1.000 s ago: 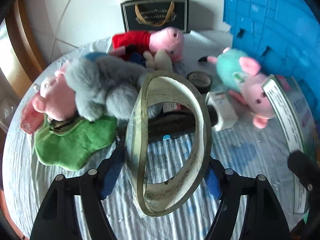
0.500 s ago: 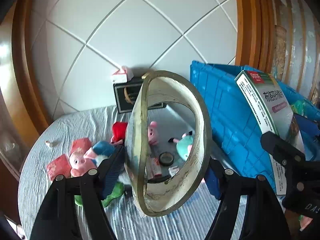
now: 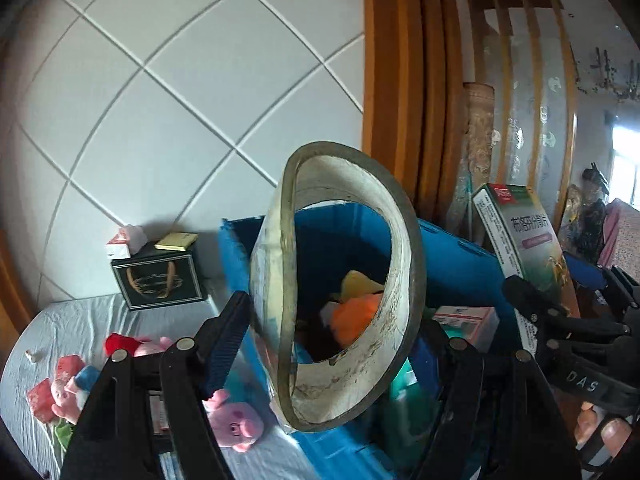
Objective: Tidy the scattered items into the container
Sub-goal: 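Carry the tape ring and ibuprofen box over the blue crate with both grippers, then open both grippers to drop the tape ring and ibuprofen box into the crate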
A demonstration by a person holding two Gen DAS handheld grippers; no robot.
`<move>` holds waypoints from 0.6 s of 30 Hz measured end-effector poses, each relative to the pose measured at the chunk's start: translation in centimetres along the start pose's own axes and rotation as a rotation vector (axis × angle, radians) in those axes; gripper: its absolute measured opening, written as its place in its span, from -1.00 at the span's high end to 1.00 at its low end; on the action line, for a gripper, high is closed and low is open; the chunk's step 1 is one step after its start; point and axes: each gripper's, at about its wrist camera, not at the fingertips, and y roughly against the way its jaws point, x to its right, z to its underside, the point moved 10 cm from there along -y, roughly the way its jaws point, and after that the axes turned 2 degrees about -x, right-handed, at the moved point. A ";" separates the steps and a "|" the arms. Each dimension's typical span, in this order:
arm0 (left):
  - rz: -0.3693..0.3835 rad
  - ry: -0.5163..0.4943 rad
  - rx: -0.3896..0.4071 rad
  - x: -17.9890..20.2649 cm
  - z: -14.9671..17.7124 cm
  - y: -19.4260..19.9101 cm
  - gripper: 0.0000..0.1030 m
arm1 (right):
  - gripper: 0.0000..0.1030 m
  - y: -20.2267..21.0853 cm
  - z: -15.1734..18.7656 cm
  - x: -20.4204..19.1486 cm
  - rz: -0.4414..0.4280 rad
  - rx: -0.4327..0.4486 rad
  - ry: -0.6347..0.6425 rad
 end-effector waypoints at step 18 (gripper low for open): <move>-0.050 -0.079 -0.332 13.8 3.0 -13.3 -0.61 | -0.71 -12.3 7.9 13.4 -0.050 -0.261 -0.039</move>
